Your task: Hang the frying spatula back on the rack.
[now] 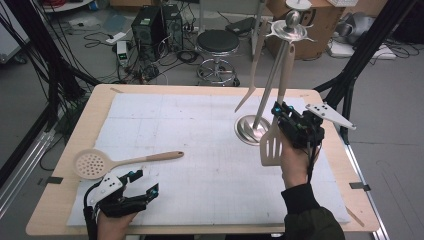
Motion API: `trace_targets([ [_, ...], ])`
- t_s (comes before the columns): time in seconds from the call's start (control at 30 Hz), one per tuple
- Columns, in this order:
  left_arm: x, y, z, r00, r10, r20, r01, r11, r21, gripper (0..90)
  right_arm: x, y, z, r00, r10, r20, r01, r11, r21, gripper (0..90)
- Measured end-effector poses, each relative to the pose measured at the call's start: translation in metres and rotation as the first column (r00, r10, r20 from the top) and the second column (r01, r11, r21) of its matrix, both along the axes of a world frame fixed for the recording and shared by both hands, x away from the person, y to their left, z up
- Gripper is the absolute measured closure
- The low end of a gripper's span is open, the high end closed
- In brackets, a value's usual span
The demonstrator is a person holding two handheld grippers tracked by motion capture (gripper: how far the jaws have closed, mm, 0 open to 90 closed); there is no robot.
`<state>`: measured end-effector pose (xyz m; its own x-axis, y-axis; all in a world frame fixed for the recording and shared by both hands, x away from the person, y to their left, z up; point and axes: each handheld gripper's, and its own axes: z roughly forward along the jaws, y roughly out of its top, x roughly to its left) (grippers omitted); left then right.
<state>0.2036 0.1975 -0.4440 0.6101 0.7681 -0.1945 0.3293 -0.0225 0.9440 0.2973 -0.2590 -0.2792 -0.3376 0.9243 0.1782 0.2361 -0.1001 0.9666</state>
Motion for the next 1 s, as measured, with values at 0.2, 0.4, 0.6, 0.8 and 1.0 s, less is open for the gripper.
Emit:
trace_targets([
  [0.2,0.0,0.0,0.0,1.0,0.001,0.0,-0.001,1.0,0.001,23.6,0.004,0.001,-0.001,0.9998,0.018,-0.004,-0.018,1.0,0.013,78.0],
  [0.4,0.0,0.001,0.0,1.0,0.002,0.0,-0.002,1.0,-0.001,23.6,0.01,0.001,-0.003,0.9994,0.033,-0.014,-0.033,0.999,0.013,77.9],
  [0.6,0.0,0.001,0.0,1.0,0.005,0.0,-0.005,1.0,-0.003,23.6,0.012,0.002,-0.004,0.9992,0.037,-0.014,-0.037,0.999,0.018,77.7],
  [0.8,-0.001,0.001,0.0,1.0,0.005,0.0,-0.005,1.0,-0.002,23.6,0.015,-0.002,-0.005,0.9997,0.014,-0.019,-0.013,0.999,0.051,56.6],
  [1.0,-0.001,0.002,0.0,1.0,0.005,0.001,-0.005,1.0,0.001,23.6,0.013,-0.014,-0.008,0.9999,0.006,0.009,-0.008,0.99,0.137,50.9],
])
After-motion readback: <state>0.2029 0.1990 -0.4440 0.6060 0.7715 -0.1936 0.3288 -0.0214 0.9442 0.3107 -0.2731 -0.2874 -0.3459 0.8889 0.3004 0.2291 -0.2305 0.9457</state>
